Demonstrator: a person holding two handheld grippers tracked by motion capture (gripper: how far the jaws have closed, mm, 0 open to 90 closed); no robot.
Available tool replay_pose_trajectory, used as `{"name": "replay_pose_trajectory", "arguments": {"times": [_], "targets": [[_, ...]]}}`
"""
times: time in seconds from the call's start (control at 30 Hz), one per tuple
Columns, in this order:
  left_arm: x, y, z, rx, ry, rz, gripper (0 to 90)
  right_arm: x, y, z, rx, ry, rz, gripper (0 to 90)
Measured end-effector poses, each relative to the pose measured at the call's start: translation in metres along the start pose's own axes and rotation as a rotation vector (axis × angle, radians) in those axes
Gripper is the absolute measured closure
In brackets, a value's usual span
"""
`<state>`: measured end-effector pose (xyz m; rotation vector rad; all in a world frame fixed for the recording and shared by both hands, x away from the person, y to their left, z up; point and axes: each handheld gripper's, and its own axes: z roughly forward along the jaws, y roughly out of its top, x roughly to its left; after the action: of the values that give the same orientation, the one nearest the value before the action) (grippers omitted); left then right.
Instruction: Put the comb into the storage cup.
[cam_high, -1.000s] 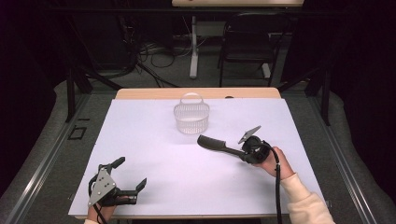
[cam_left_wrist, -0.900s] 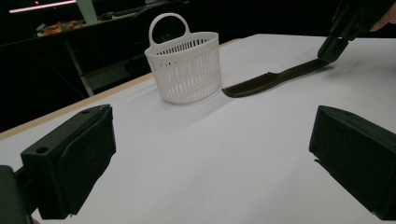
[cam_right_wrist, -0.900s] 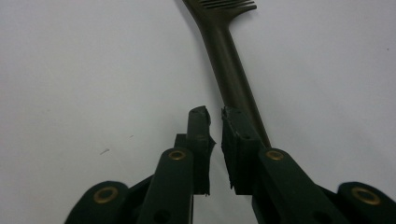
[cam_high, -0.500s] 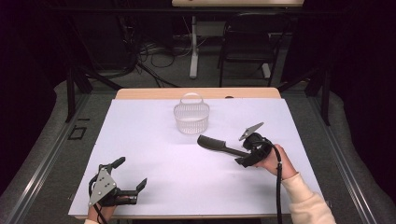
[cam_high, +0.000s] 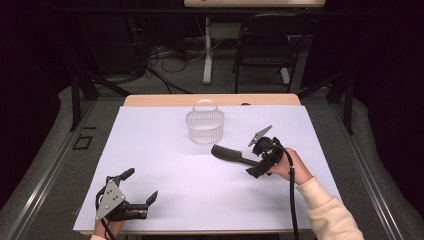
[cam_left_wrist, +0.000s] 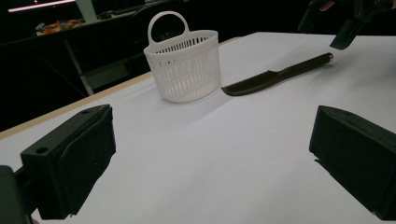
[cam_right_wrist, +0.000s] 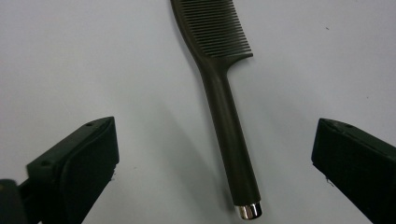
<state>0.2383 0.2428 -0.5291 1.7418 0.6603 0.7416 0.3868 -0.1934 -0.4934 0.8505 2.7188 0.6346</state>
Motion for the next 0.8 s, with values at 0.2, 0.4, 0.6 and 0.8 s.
{"name": "replay_pose_trajectory", "arguments": {"times": [0.2, 0.4, 0.6, 0.8], "targets": [[0.001, 0.000, 0.000, 0.003, 0.001, 0.000, 0.4, 0.001, 0.012, 0.008, 0.023, 0.014, -0.033, 0.0], [0.001, 0.000, 0.000, 0.002, 0.001, -0.003, 0.3, -0.002, 0.021, 0.018, 0.063, 0.043, -0.065, 0.0], [0.001, 0.000, 0.001, 0.002, 0.000, -0.001, 0.3, -0.005, 0.028, 0.026, 0.102, 0.075, -0.073, 0.0], [0.000, 0.000, 0.000, 0.000, 0.000, -0.001, 0.3, -0.007, 0.032, 0.035, 0.157, 0.068, -0.104, 0.0]]}}
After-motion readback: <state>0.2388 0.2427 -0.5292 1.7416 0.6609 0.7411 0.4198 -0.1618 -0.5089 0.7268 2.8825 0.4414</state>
